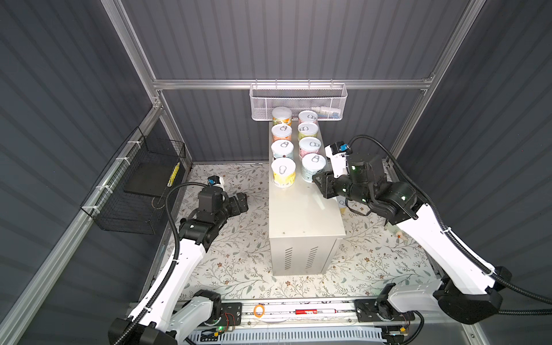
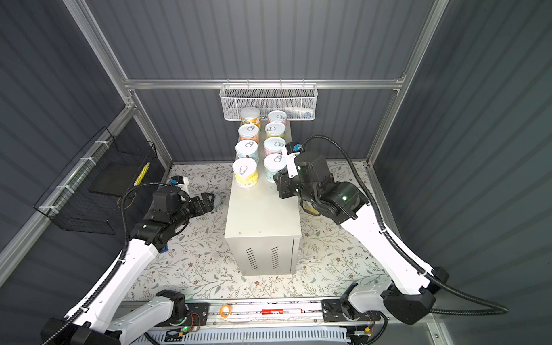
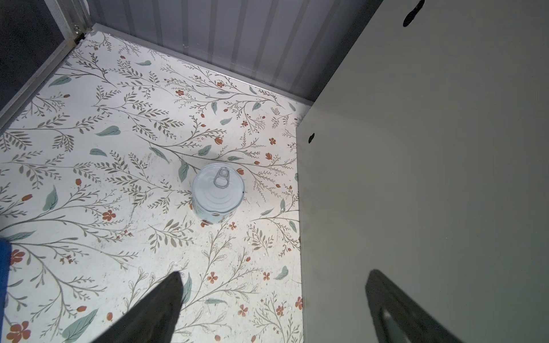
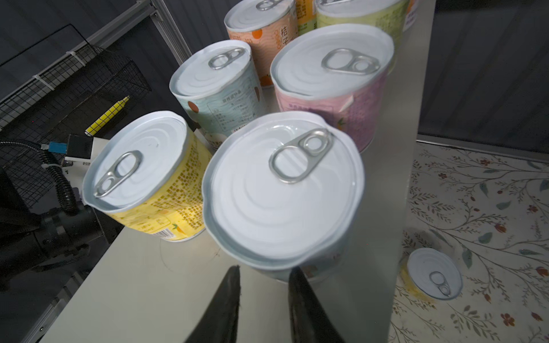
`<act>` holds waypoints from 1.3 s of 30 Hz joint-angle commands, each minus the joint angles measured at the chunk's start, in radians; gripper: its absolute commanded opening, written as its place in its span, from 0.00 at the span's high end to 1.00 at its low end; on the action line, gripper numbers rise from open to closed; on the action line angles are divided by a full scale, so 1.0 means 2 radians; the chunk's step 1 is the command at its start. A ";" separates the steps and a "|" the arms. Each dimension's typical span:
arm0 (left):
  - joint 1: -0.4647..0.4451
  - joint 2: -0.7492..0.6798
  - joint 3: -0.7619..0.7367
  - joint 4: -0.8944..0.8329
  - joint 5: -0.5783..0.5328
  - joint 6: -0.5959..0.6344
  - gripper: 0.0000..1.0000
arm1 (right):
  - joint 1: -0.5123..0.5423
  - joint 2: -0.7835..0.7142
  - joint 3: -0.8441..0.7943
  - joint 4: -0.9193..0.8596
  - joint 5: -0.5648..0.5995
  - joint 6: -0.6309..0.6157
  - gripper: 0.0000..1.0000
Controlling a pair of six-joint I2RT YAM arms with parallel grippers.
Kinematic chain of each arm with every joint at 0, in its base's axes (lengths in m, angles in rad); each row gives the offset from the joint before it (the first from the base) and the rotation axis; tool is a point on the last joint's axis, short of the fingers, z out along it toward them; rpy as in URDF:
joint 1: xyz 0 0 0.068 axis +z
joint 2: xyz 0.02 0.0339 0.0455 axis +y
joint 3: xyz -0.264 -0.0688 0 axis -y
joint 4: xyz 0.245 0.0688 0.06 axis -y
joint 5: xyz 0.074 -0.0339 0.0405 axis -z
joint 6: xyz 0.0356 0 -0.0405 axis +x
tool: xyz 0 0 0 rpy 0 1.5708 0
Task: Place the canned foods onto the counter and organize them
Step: 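Open the right gripper and withdraw it down beside the cabinet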
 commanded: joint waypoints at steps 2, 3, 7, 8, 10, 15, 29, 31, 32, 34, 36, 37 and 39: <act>0.001 -0.002 -0.005 -0.004 -0.006 0.009 0.03 | -0.002 0.004 0.010 0.009 -0.010 0.004 0.69; 0.001 -0.002 -0.006 -0.003 -0.007 0.009 0.03 | -0.002 0.002 0.011 0.006 -0.010 0.005 0.68; 0.001 0.003 -0.009 -0.001 -0.014 0.008 0.03 | -0.002 -0.028 -0.006 0.007 -0.002 0.008 0.57; 0.001 0.005 -0.010 0.000 -0.016 0.007 0.03 | -0.002 -0.039 -0.014 0.007 0.000 0.010 0.48; 0.001 0.010 -0.014 0.005 -0.024 0.004 0.03 | -0.002 -0.067 -0.035 0.010 0.003 0.015 0.26; 0.001 0.034 -0.016 0.018 -0.058 -0.006 0.02 | -0.002 -0.146 -0.093 0.016 0.031 0.030 0.19; 0.001 0.224 0.017 0.092 -0.130 -0.017 0.01 | -0.114 -0.235 -0.256 0.019 0.003 0.076 0.01; 0.001 0.252 0.028 0.104 -0.146 -0.013 0.01 | -0.123 -0.237 -0.264 0.019 -0.002 0.073 0.01; 0.001 0.264 0.032 0.110 -0.150 -0.010 0.01 | -0.125 -0.237 -0.266 0.020 -0.004 0.072 0.01; 0.002 0.285 0.039 0.130 -0.157 -0.005 0.01 | -0.128 -0.235 -0.269 0.022 -0.009 0.072 0.01; 0.003 0.305 0.050 0.143 -0.159 -0.001 0.01 | -0.129 -0.234 -0.270 0.024 -0.012 0.071 0.01; 0.004 0.317 0.060 0.145 -0.158 0.001 0.01 | -0.129 -0.234 -0.270 0.023 -0.013 0.070 0.01; 0.005 0.339 0.078 0.146 -0.155 0.003 0.01 | -0.130 -0.237 -0.270 0.024 -0.013 0.069 0.01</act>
